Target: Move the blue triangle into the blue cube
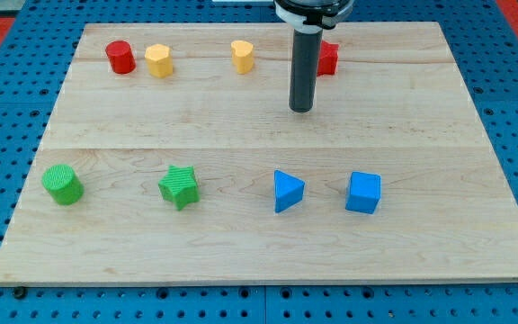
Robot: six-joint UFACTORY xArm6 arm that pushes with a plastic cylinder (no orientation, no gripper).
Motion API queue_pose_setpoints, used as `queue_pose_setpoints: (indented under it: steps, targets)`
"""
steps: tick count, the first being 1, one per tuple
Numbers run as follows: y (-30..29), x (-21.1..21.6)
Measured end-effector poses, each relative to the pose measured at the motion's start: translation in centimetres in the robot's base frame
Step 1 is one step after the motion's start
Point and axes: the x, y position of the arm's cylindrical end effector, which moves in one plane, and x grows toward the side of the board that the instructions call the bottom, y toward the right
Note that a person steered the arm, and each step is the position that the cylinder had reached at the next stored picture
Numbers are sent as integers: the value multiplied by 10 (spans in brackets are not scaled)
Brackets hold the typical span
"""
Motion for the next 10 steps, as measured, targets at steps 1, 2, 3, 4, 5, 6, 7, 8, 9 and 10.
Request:
queue_pose_setpoints:
  steps: [1,2,3,4,5,6,7,8,9,10]
  targets:
    - [0,0]
    - [-2,17]
    - [39,57]
    - [48,92]
    - [23,94]
    - [-51,102]
    - [-59,145]
    - [-20,154]
    - [29,154]
    - [-21,204]
